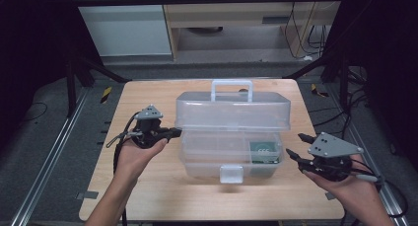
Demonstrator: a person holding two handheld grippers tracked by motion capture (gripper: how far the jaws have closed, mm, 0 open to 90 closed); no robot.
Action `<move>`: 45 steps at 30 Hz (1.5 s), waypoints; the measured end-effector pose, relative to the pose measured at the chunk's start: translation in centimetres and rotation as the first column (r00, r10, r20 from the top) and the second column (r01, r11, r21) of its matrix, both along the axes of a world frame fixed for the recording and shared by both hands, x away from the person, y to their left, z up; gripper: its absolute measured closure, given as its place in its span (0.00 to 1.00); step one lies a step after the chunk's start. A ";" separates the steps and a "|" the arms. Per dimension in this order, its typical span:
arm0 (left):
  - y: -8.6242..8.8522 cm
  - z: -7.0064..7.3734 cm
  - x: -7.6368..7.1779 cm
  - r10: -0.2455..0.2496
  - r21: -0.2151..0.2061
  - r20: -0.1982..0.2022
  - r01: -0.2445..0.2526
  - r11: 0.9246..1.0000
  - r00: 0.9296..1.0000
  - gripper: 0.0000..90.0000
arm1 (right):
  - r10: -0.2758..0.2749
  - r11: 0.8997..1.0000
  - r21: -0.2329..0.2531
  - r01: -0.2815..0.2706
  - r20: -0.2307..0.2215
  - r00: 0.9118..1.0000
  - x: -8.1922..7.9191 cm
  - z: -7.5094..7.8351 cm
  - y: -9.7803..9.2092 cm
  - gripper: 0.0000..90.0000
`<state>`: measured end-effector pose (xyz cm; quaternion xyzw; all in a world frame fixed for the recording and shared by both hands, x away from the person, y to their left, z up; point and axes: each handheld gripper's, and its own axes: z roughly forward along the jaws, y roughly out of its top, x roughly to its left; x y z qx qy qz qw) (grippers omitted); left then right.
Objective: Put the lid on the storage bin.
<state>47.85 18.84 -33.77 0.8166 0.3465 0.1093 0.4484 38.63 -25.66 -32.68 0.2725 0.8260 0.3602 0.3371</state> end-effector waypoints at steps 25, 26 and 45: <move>0.3 -1.7 -1.2 -0.022 -0.004 0.008 0.022 1.000 1.000 1.00 | -0.150 0.989 0.003 0.150 -0.025 0.988 1.3 -3.0 -2.8 0.49; 0.4 -1.8 -1.2 -0.023 -0.004 0.008 0.023 1.000 1.000 1.00 | -0.153 0.988 -0.001 0.153 -0.026 0.988 1.3 -3.1 -2.9 0.49; 1.0 -4.2 -2.1 -0.023 -0.008 0.006 0.023 1.000 1.000 1.00 | -0.188 0.982 0.012 0.189 -0.062 0.980 2.6 -5.5 -3.4 0.47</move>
